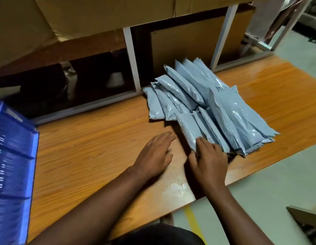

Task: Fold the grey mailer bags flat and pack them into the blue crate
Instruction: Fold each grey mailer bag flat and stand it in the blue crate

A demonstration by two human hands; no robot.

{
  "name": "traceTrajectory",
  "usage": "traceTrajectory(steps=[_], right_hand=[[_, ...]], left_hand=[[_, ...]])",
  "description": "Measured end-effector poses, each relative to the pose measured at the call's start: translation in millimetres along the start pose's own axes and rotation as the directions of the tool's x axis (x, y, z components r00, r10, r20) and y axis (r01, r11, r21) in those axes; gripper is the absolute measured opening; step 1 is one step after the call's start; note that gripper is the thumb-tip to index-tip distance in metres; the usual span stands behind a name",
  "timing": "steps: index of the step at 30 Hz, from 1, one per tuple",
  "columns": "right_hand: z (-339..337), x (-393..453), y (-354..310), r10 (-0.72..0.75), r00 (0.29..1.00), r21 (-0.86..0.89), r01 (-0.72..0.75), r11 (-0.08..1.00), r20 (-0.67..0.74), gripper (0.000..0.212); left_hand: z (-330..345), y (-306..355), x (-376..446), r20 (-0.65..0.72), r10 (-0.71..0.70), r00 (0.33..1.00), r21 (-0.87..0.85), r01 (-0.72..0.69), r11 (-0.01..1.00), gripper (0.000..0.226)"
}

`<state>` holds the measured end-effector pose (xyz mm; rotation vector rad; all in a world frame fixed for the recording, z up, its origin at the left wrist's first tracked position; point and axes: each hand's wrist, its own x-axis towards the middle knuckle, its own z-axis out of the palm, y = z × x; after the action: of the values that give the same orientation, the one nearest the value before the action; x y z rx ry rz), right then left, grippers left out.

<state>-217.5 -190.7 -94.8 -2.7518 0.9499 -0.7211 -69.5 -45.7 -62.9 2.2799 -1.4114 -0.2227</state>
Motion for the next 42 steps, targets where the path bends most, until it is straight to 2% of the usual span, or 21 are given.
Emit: traceTrajectory(steps=[3,6,8,10,12,15,18,21,23,25,27,29,31,36,42], right_hand=[[-6,-13,-12,-0.094,0.994,0.112,0.1,0.989,-0.06,0.036],[-3,-25,-27,-0.189,0.981,0.201,0.194,0.96,-0.043,0.036],[2,-27,-32,-0.307,0.952,0.274,0.298,0.914,-0.011,0.038],[9,-25,-42,-0.474,0.88,0.348,0.437,0.83,0.024,0.04],[18,-23,-54,-0.576,0.816,0.402,0.513,0.759,0.046,0.041],[44,-10,-83,-0.615,0.778,0.483,0.493,0.723,0.126,0.04],[69,9,-119,-0.659,0.724,0.507,0.497,0.704,0.205,0.034],[71,21,-149,-0.677,0.691,0.473,0.523,0.709,0.252,0.027],[68,28,-161,-0.664,0.713,0.468,0.517,0.716,0.228,0.024],[74,37,-174,-0.632,0.734,0.429,0.502,0.751,0.247,0.032],[86,42,-191,-0.592,0.724,0.325,0.498,0.804,0.353,0.045],[97,40,-204,-0.55,0.701,0.239,0.499,0.833,0.453,0.055],[103,38,-207,-0.532,0.709,0.209,0.495,0.843,0.464,0.057],[108,35,-208,-0.511,0.739,0.183,0.484,0.856,0.44,0.051],[115,33,-209,-0.507,0.742,0.154,0.493,0.856,0.439,0.05]], left_hand=[[-12,-16,-11,-0.015,0.04,0.999,0.12,-0.038,0.992,0.091],[-23,-35,-27,-0.012,0.072,0.997,0.281,-0.066,0.958,0.101],[-28,-46,-38,-0.015,0.054,0.998,0.36,-0.045,0.932,0.096],[-34,-61,-56,-0.056,0.018,0.998,0.391,0.006,0.92,0.078],[-38,-79,-78,-0.114,-0.014,0.993,0.384,0.057,0.921,0.063],[-42,-115,-119,-0.175,-0.13,0.976,0.306,0.18,0.935,0.063],[-39,-142,-147,-0.174,-0.292,0.941,0.267,0.33,0.905,0.068],[-43,-152,-157,-0.183,-0.381,0.906,0.199,0.414,0.888,0.064],[-47,-152,-154,-0.222,-0.374,0.901,0.143,0.409,0.901,0.063],[-50,-149,-142,-0.243,-0.368,0.897,0.102,0.401,0.91,0.063],[-46,-147,-125,-0.224,-0.389,0.894,0.08,0.414,0.907,0.068],[-37,-149,-111,-0.186,-0.411,0.892,0.099,0.433,0.896,0.082],[-29,-154,-106,-0.167,-0.432,0.886,0.158,0.456,0.876,0.091],[-23,-160,-107,-0.203,-0.427,0.881,0.216,0.466,0.858,0.063],[-15,-164,-105,-0.234,-0.42,0.877,0.192,0.465,0.864,0.06]])
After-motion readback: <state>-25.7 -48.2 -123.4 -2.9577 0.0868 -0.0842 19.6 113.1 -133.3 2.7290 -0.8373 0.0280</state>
